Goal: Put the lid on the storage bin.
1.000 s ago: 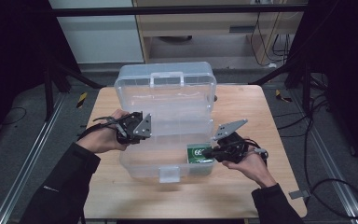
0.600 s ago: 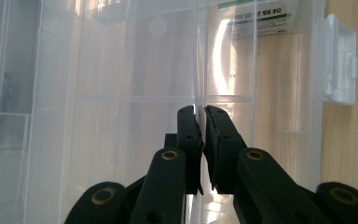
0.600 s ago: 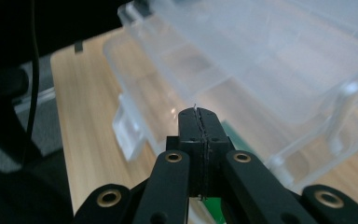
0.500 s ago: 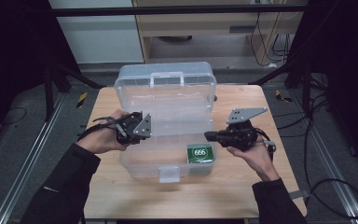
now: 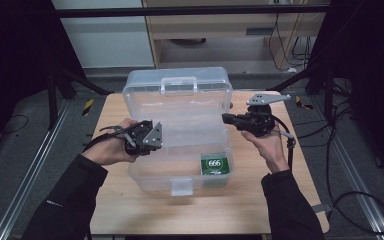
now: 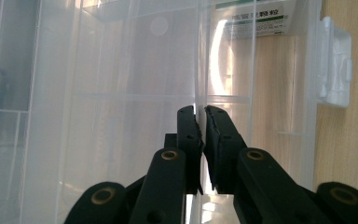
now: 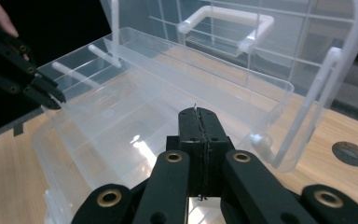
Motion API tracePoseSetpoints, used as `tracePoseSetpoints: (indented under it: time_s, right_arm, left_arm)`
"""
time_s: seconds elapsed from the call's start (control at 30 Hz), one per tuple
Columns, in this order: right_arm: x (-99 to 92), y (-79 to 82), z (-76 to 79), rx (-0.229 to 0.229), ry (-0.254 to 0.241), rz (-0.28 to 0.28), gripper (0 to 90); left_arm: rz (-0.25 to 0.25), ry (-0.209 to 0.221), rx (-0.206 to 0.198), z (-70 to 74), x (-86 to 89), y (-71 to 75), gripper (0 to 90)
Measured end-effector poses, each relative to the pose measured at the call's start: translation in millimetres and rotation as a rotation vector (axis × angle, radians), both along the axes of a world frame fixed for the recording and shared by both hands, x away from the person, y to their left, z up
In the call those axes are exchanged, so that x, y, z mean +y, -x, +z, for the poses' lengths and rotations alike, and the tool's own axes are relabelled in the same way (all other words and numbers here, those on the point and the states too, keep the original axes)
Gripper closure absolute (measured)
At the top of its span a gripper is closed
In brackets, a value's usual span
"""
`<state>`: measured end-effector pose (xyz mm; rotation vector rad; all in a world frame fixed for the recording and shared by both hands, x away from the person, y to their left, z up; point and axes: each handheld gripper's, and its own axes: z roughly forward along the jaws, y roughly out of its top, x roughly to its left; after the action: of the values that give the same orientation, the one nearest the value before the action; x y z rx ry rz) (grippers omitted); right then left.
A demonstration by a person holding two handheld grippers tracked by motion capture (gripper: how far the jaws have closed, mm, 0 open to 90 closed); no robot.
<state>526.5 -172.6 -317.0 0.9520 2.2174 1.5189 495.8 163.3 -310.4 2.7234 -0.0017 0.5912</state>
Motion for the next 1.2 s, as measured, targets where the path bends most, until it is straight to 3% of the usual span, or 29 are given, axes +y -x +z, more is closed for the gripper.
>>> tracePoseSetpoints:
  time_s: [0.4, 1.2]
  right_arm:
    - [-7.8, -8.2, -3.0, 0.020, 0.000, -0.042, 90.0]
    - [-11.9, -11.7, -6.7, 0.042, 0.005, -0.053, 90.0]
  left_arm:
    - [-0.005, 0.000, 0.011, -2.4, 0.2, 3.3, 84.3]
    - [-0.022, 0.004, 0.032, -7.7, 1.3, 8.3, 83.9]
